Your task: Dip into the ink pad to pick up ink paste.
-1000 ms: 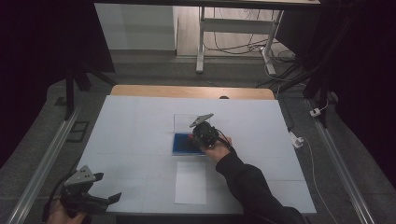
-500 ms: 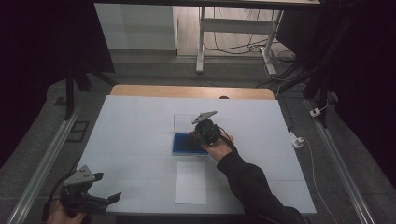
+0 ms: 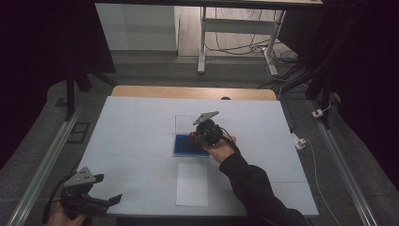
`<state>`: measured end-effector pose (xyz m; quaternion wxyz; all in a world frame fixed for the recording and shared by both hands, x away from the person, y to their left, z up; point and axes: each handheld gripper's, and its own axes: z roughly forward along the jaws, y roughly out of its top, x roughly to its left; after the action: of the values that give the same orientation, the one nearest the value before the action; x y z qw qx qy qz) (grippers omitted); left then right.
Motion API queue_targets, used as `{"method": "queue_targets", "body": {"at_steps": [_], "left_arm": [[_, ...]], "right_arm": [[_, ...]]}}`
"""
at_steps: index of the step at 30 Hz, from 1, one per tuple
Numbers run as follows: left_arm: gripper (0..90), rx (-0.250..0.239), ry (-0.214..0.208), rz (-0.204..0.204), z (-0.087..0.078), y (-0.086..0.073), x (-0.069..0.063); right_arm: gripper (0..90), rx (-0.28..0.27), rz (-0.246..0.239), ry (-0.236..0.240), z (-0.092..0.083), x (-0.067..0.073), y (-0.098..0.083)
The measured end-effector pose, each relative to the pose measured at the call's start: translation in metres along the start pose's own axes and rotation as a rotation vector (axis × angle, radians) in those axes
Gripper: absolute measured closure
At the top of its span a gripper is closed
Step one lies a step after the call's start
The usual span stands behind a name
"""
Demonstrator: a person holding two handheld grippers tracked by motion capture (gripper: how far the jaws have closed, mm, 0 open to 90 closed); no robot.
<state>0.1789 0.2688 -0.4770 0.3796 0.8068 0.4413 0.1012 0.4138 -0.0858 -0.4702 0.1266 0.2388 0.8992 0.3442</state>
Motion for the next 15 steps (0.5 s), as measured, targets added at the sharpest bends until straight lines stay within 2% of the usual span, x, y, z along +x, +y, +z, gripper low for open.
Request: {"method": "queue_targets", "body": {"at_steps": [10,15], "left_arm": [[1.7,-0.001,-0.003,0.0,0.0,0.0,0.0004],[1.7,-0.001,-0.003,0.0,-0.0002,0.0,0.0007]], "right_arm": [[79.4,-0.008,-0.004,0.001,-0.0062,-0.0005,0.0028],[79.4,0.001,0.006,0.003,-0.0023,-0.0017,0.0006]]}}
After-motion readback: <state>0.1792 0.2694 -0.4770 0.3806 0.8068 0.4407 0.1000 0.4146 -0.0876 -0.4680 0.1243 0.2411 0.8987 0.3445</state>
